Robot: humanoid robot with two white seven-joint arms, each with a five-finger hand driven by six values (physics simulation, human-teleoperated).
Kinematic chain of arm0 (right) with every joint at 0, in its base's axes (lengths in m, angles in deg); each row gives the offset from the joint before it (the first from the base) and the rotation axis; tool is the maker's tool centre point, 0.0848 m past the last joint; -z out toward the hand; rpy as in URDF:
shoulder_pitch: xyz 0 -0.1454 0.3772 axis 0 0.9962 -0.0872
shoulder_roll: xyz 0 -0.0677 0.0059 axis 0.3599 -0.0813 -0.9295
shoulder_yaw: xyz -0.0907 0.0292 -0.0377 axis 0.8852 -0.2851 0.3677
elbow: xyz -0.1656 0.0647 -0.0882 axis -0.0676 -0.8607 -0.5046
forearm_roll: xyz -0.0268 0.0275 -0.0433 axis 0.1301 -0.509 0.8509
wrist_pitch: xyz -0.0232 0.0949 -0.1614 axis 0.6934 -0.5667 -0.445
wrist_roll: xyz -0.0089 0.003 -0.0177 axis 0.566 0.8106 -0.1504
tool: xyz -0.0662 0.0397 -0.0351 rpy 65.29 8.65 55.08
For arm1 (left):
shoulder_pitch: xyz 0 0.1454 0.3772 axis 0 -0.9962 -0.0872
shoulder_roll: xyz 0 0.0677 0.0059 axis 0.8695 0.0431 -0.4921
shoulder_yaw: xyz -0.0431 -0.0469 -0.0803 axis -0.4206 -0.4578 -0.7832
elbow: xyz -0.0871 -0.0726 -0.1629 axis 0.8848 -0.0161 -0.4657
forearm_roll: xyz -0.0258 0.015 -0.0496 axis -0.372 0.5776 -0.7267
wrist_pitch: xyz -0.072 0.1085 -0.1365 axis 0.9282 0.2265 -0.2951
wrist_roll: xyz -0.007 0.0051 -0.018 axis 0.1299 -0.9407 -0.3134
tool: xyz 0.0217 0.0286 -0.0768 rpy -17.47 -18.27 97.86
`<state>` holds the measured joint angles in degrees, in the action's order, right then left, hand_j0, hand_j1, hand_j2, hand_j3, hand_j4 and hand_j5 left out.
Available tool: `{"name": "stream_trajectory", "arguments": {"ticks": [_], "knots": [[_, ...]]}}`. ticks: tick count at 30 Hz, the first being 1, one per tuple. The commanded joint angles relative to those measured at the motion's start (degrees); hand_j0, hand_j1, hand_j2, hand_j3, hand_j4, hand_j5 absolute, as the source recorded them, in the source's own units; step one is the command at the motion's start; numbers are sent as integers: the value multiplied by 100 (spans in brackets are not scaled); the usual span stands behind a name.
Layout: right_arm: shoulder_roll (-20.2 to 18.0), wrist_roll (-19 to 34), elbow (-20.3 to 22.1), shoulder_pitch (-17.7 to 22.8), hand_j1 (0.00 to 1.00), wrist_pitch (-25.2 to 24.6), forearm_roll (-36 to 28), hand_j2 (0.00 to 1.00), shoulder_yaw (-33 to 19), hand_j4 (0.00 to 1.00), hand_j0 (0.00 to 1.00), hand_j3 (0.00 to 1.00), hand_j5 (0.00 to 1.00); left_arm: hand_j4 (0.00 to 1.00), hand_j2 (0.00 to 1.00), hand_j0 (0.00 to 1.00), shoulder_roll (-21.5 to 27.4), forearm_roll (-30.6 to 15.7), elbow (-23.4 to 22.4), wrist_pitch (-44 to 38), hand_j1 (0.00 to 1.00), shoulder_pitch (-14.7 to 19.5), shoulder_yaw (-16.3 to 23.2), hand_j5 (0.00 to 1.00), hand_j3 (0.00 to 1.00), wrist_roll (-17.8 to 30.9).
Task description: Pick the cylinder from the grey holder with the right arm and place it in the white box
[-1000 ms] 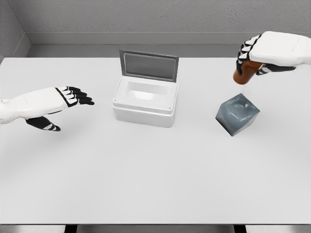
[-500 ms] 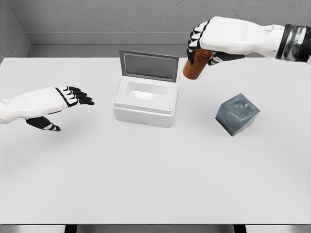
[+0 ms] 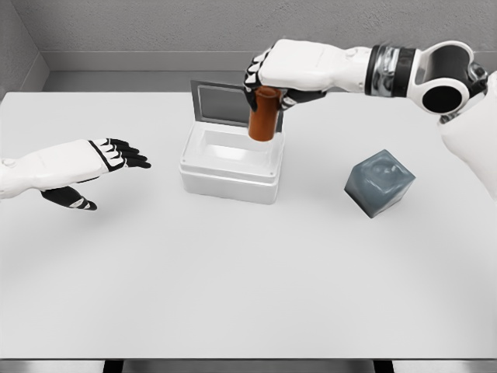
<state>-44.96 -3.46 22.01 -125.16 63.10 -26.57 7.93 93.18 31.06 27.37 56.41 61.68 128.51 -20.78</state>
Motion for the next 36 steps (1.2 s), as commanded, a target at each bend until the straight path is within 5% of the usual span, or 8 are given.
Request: {"name": "stream_trajectory", "arguments": {"ticks": [1, 34, 35, 36], "knots": [[44, -8, -110, 9, 37, -26, -18, 37, 38, 37, 37, 37, 37, 100, 100, 100, 6, -37, 0, -7, 100, 0, -5, 100, 100, -3], [518, -8, -989, -114, 36, -26, 439, 36, 126, 36, 36, 36, 36, 100, 100, 100, 6, -37, 0, -7, 100, -9, 48, 100, 100, -3], [518, -8, -998, -123, 40, -26, 456, 40, 126, 40, 40, 40, 40, 100, 100, 100, 6, -37, 0, -7, 100, -9, 48, 100, 100, -3], [527, -8, -989, -132, 100, -26, 631, 100, 126, 100, 100, 100, 100, 100, 100, 100, 6, -37, 0, -7, 100, -9, 48, 100, 100, -3]]}}
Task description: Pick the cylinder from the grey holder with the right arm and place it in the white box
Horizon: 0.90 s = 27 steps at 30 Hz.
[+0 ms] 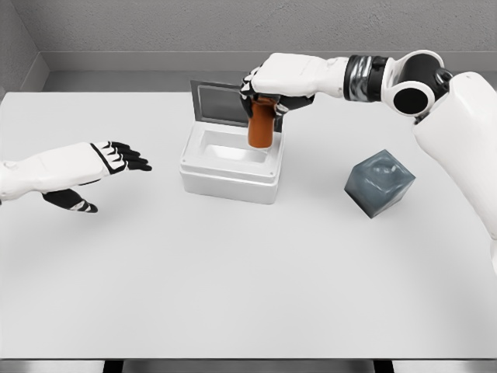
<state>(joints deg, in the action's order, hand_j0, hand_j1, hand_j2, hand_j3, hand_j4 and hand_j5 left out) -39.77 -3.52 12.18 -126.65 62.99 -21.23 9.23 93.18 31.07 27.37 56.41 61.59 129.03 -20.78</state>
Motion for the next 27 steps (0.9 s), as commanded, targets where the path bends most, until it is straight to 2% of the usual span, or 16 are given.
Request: {"name": "stream_trajectory", "arguments": {"ticks": [1, 6, 8, 9, 11, 13, 15, 20, 25, 26, 27], "knots": [[-1, -2, -7, 0, 100, -15, 204, 100, -13, 100, 100, 100, 100, 100, 100, 100, 6, -38, 0, -7, 100, 0, -4, 100, 100, -3], [34, -2, 11, -44, 100, -15, 125, 100, -170, 100, 100, 100, 100, 100, 100, 100, 6, -38, 0, -7, 100, 0, -4, 100, 100, -3], [-98, -2, 11, 26, 100, -15, -112, 100, -1549, 100, 100, 100, 100, 100, 100, 100, 6, -38, 0, -7, 100, 0, -4, 100, 100, -3], [-405, -2, -15, 35, 100, -15, -200, 100, -1920, 100, 100, 100, 100, 100, 100, 100, 6, -38, 0, -7, 100, 0, -4, 100, 100, -3], [-801, -2, -200, 246, 100, -15, -447, 100, -1964, 100, 100, 100, 100, 100, 100, 100, 6, -38, 0, -7, 100, 0, -4, 100, 100, -3], [-1012, -2, -648, 597, 100, -15, -412, 100, -1894, 100, 100, 100, 100, 100, 100, 100, 6, -38, 0, -7, 100, 0, -4, 100, 100, -3], [-1170, -2, -762, 879, 100, -15, -298, 100, -1490, 100, 100, 100, 100, 100, 100, 100, 6, -38, 0, -7, 100, 0, -4, 100, 100, -3], [-1232, -2, -736, 844, 100, -15, -280, 100, -1516, 100, 100, 100, 100, 100, 100, 100, -11, -38, 0, -7, 100, 44, 101, 100, 100, -3], [-1232, -2, -771, 888, 100, -15, -262, 100, -1410, 100, 100, 100, 100, 100, 100, 100, -337, -143, -448, -7, 100, 773, 110, 100, 100, -64], [-1232, -2, -780, 888, 100, -15, -262, 100, -1401, 100, 100, 100, 100, 100, 100, 100, -389, -1195, -1124, -7, 100, 817, 215, 100, 100, 6], [-1232, -2, -771, 888, 100, -15, -262, 100, -1401, 100, 100, 100, 100, 100, 100, 100, -477, -1900, -1625, -7, 100, 1028, 601, 100, 100, 277]]}}
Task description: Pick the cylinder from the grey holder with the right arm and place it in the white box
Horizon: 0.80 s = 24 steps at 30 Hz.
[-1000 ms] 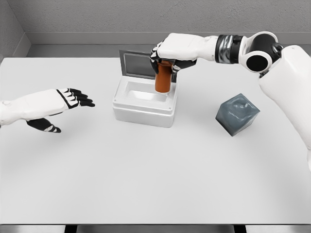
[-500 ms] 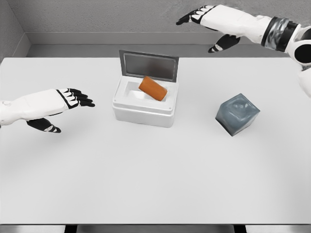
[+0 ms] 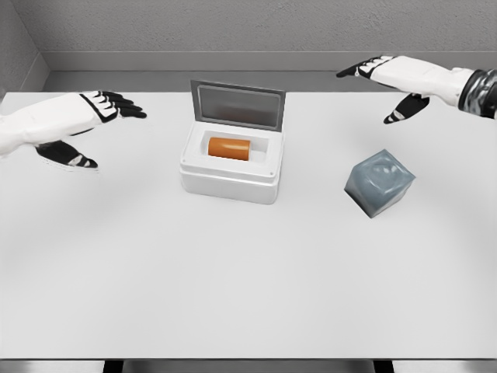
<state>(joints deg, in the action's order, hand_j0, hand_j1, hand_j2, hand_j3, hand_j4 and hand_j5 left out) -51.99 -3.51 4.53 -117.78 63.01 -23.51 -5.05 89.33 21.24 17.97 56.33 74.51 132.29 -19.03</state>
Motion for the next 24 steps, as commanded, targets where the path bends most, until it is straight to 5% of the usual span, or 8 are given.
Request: {"name": "stream_trajectory", "arguments": {"ticks": [1, 3, 6, 16, 21, 24], "knots": [[-9, -3, -6, 0, 100, -18, -34, 100, 27, 100, 100, 100, 100, 100, 100, 100, -452, -1454, -1099, 1, 100, 18, 461, 100, 100, 823], [-9, -3, -6, -9, 100, -18, -34, 100, 27, 100, 100, 100, 100, 100, 100, 100, -1304, -1525, -1669, 1, 100, 290, 505, 100, 100, 1334], [-9, -3, -6, -35, 100, -18, -34, 100, 36, 100, 100, 100, 100, 100, 100, 100, -1894, -1525, -2769, 1, 100, 536, 523, 100, 100, 1352], [-9, -3, -6, -53, 100, -18, -34, 100, 45, 100, 100, 100, 100, 100, 100, 100, -2421, -1578, -3639, 1, 100, 747, 505, 100, 100, 1246], [-9, -3, 3, -62, 100, -18, -34, 100, 45, 100, 100, 100, 100, 100, 100, 100, -2790, -1569, -3657, -511, 100, 844, 496, 100, 100, 1237], [-9, -3, 12, -70, 100, -18, -34, 100, 36, 100, 100, 100, 100, 100, 100, 100, -2905, -1560, -4166, -511, 100, 984, 461, 100, 100, 1237]]}}
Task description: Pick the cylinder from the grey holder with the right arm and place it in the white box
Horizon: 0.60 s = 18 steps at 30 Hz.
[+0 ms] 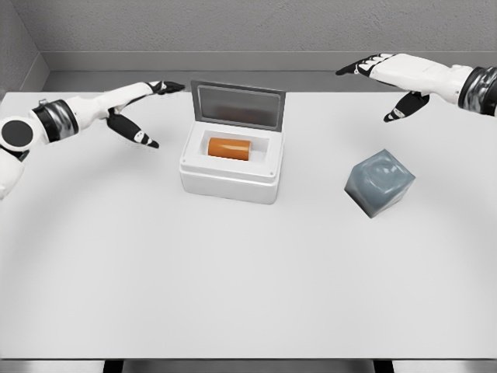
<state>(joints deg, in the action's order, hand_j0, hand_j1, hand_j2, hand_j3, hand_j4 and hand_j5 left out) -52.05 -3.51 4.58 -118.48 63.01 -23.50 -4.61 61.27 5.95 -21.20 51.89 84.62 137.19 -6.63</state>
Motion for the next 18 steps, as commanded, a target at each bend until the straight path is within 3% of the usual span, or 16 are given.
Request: {"name": "stream_trajectory", "arguments": {"ticks": [1, 18], "knots": [[-4, -3, 6, 0, 100, -17, -35, 100, -8, 100, 100, 100, 100, 100, 100, 100, -108, -40, -275, -163, 100, 0, -55, 100, 100, -2], [-4, -3, 41, -62, 100, -17, -35, 100, 0, 100, 100, 100, 100, 100, 100, 100, -556, 189, -372, -638, 100, 272, -161, 100, 100, -2]]}}
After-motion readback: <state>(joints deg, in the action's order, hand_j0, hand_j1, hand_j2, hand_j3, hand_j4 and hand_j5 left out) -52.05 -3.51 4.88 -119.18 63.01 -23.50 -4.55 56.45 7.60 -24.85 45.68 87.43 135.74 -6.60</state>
